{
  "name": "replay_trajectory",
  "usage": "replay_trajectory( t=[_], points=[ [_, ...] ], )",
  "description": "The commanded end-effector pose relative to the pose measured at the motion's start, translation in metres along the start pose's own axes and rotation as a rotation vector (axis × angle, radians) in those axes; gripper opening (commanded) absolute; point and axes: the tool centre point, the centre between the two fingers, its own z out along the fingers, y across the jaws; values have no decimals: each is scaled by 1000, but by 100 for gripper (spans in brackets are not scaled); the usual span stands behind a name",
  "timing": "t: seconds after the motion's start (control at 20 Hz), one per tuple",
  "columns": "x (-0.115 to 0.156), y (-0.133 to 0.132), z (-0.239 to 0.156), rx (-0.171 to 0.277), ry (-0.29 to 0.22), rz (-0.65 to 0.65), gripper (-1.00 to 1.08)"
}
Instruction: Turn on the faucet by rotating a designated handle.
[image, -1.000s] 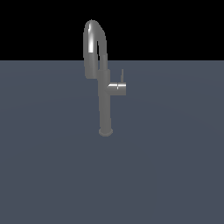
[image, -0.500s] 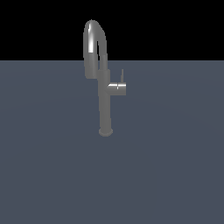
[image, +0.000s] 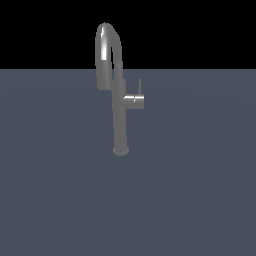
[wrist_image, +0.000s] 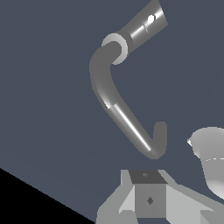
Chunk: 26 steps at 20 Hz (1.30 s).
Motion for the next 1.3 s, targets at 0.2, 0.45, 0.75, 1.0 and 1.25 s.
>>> replay_trajectory(
  t=[0.2, 0.45, 0.75, 1.0, 1.25],
  points=[
    [43, -7, 1, 138, -126, 133, -100],
    [76, -8, 6, 244, -224, 236, -100],
    [115, -6, 16, 374, -343, 361, -100],
    [146, -1, 29, 484, -445, 469, -100],
    [171, 3, 43, 578, -531, 561, -100]
  ],
)
